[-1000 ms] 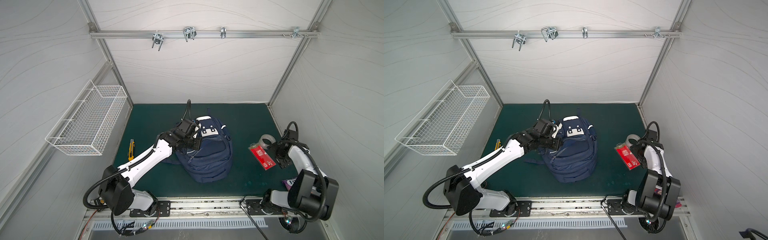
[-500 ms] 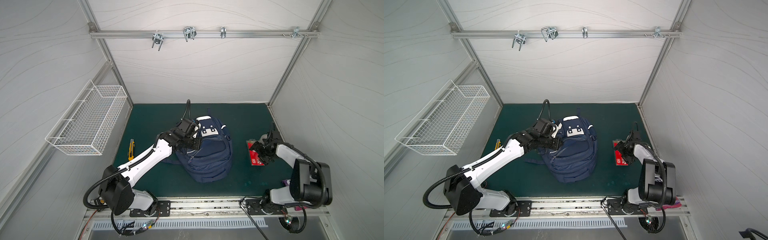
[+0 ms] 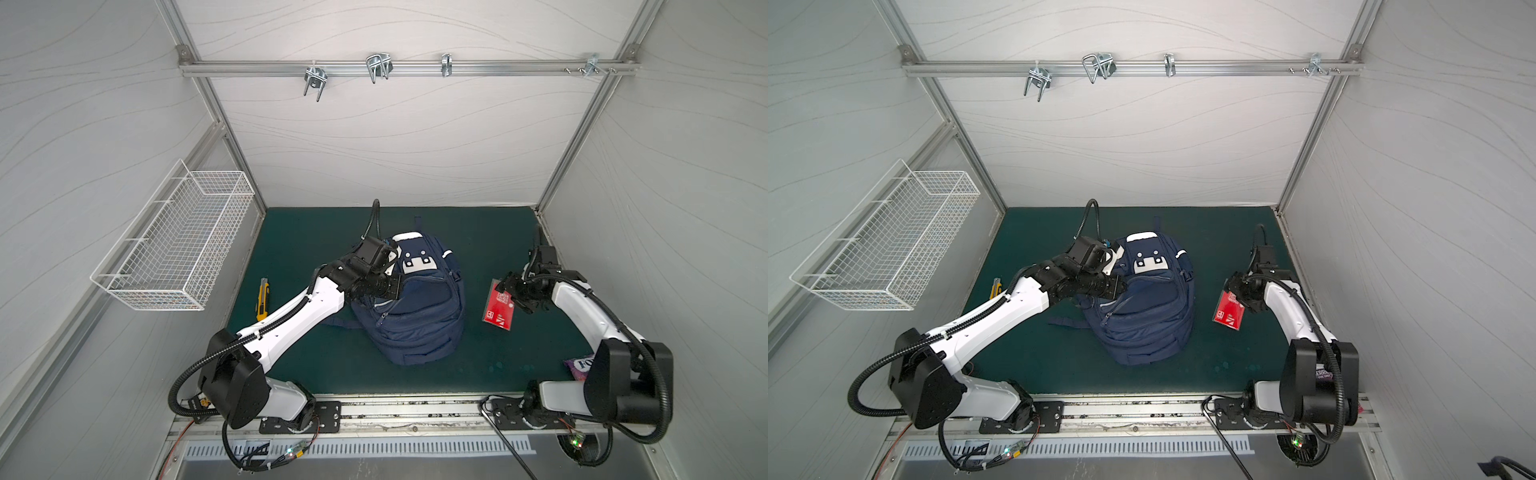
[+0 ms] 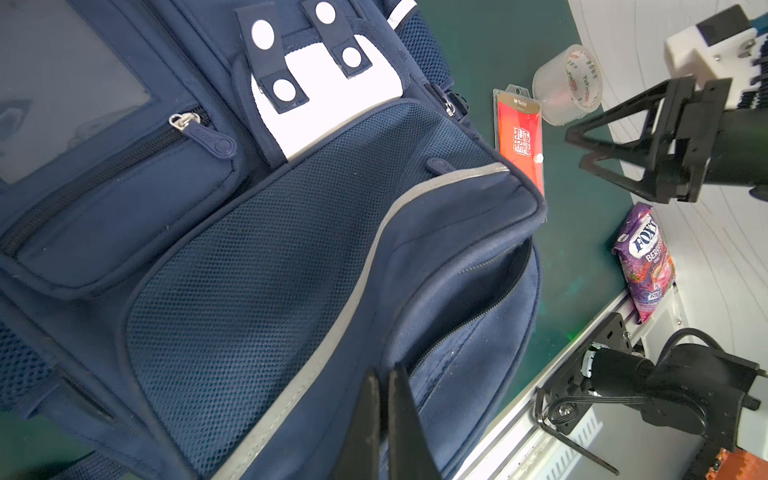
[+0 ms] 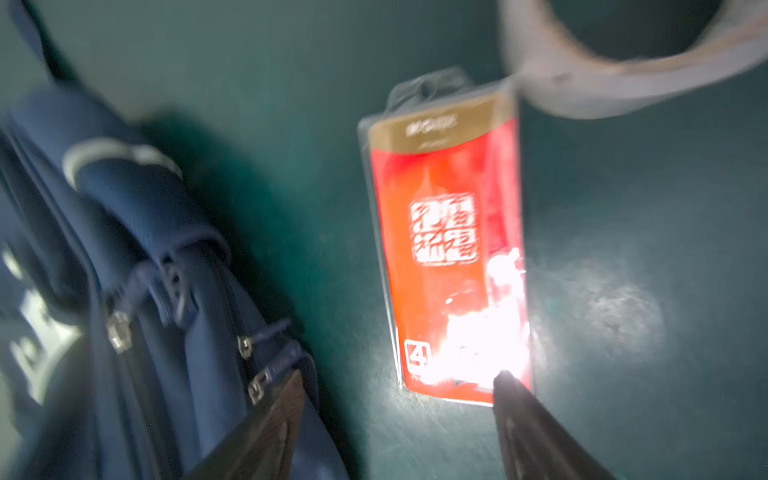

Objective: Pack the student bag
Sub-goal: 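Move the right gripper to the red package and grasp it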

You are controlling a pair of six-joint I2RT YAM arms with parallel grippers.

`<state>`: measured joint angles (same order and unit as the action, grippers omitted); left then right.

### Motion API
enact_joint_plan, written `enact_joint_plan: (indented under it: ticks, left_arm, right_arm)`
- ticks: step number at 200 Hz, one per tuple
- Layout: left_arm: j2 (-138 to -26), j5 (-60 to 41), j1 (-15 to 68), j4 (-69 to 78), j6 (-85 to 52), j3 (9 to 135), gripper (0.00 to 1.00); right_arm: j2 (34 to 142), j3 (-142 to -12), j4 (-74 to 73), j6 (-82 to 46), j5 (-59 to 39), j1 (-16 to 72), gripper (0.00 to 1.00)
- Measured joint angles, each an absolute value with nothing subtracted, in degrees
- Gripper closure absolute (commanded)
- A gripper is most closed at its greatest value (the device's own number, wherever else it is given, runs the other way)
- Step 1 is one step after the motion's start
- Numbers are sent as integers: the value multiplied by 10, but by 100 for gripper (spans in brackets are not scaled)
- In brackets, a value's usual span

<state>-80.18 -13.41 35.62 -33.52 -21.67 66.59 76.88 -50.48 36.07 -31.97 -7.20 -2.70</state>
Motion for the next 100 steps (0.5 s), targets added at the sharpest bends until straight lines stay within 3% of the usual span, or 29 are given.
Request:
enact_joint_plan:
  ticks: [23,76,100]
  left_arm:
    - [-802,-146,356,-335,-220,667,99]
    - [-802,-164,355,-335,-234,668,87]
    - [-802,-168,355,-335,-242,670,87]
  right_arm:
    - [802,-484,350,-302,-101,-74,59]
    - [873,-452,334,-270,-141,-84,63]
    - [880,-454,334,-270,-147,-85,65]
